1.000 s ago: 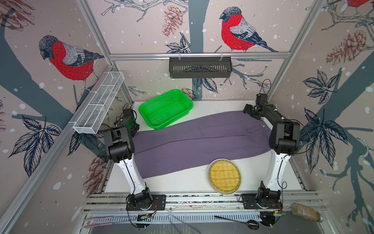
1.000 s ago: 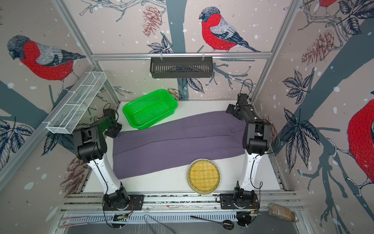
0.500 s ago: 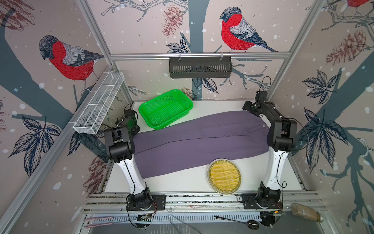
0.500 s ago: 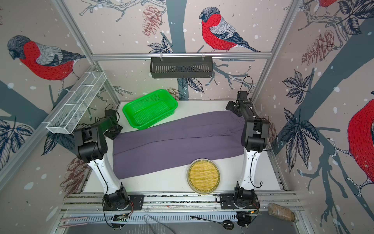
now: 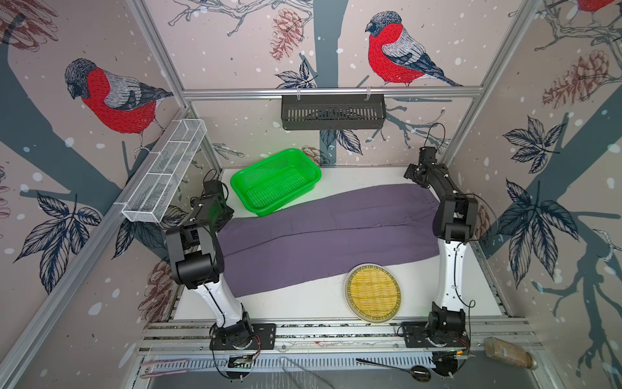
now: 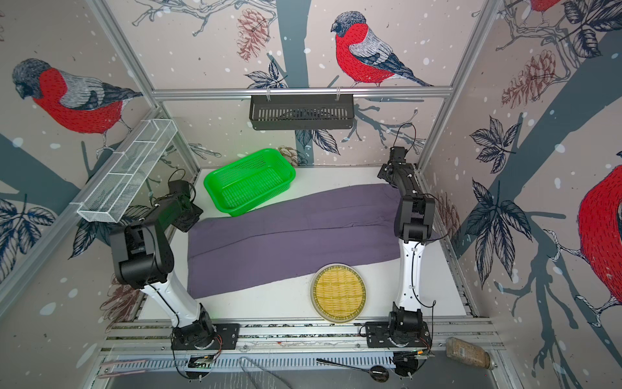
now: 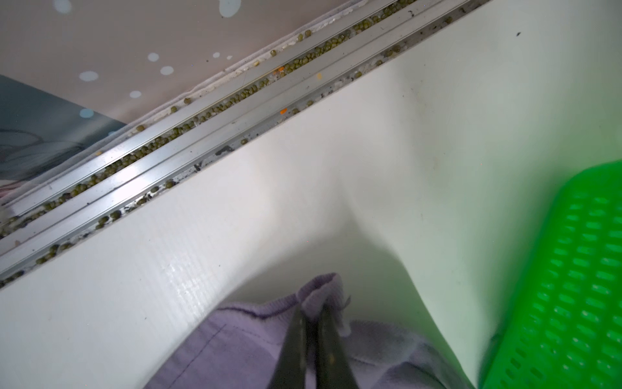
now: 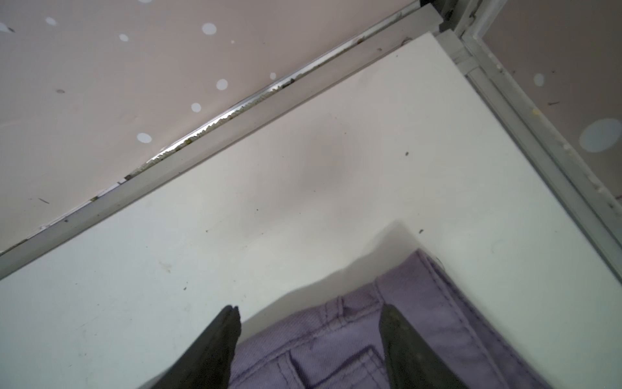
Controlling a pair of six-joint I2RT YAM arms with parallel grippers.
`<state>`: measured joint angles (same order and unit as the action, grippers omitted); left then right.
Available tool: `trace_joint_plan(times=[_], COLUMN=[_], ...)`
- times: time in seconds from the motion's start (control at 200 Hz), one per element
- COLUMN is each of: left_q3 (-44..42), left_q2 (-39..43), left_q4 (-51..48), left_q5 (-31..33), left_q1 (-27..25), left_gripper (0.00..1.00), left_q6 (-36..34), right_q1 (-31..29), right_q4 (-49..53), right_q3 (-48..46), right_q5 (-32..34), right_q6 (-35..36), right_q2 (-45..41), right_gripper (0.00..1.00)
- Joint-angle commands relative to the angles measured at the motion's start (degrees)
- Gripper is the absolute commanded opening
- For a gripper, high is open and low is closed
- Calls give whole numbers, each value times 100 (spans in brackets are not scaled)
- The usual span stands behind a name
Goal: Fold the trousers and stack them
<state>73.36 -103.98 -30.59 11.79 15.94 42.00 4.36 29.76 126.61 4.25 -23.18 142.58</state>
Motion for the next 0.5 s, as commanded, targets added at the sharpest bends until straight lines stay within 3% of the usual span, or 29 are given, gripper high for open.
trace_joint_plan(times=[0.0,0.15,0.495], left_q3=[-55,-99,-312], left_q2=[174,297,450], left_q4=[-35,-37,70], left_q5=[9,100,192], left_q1=[-34,-56,-56], left_gripper=[0,0,0], left_q6=[-139,-214,-303], right_q1=[20,18,-5], right_q4=[193,338,333], right_q3=[-125,-206,-196], right_q5=[285,-10,135], right_q6=[25,-130,-240], right_q2=[-24,-11,252], right_gripper=[66,65,62])
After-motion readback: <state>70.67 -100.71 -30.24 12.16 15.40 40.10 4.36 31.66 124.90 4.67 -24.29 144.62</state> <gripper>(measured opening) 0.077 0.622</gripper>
